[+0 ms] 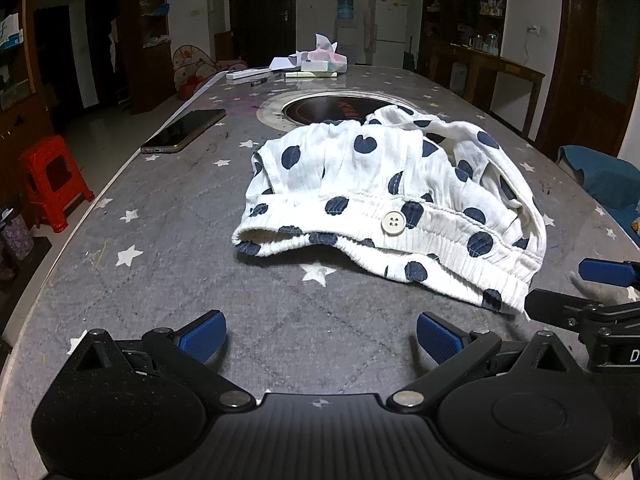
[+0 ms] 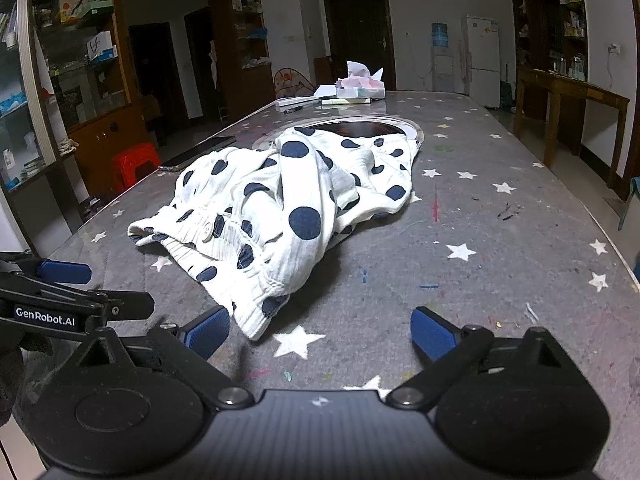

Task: Fold clothes
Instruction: 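Move both grippers toward the waistband of the white polka-dot trousers, then close the left gripper on the waistband while the right gripper grasps it too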

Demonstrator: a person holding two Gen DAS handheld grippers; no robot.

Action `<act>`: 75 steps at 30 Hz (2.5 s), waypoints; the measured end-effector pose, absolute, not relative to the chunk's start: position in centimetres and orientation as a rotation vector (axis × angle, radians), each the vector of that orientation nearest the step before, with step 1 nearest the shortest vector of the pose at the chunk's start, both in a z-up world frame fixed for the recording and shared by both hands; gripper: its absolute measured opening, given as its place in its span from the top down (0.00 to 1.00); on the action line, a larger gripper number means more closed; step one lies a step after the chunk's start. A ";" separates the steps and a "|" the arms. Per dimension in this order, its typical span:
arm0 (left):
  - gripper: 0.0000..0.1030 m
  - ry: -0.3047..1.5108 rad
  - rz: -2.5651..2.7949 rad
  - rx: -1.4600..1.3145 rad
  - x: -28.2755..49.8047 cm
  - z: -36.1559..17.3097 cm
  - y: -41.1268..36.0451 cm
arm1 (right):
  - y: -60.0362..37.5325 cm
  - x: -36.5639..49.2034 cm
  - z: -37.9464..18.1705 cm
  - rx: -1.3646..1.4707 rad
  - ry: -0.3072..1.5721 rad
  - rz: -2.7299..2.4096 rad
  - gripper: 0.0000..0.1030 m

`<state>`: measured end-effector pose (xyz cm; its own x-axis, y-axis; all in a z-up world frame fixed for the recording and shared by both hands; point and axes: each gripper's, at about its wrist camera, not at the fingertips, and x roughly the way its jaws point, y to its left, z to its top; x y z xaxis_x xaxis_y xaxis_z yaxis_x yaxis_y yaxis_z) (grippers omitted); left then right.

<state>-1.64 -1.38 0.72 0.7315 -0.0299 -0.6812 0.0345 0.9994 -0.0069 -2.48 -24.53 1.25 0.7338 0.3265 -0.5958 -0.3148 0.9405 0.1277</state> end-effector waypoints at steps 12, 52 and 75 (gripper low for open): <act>0.00 0.746 -0.030 0.008 -0.5 0.9 -1.1 | -24.1 -1.8 1.4 0.016 0.668 0.361 0.09; 0.47 0.801 -0.059 -0.042 8.3 0.9 3.6 | -24.6 3.0 2.3 0.098 0.710 0.446 0.72; 0.89 0.750 -0.259 -0.059 1.4 3.9 2.4 | -26.8 -1.0 4.9 0.063 0.708 0.586 0.93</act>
<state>1.38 2.39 3.91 0.7016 -0.2539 -0.6658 0.2117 0.9665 -0.1455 -1.04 -26.79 4.88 0.6068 0.5270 -0.5950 -0.4853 0.8385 0.2477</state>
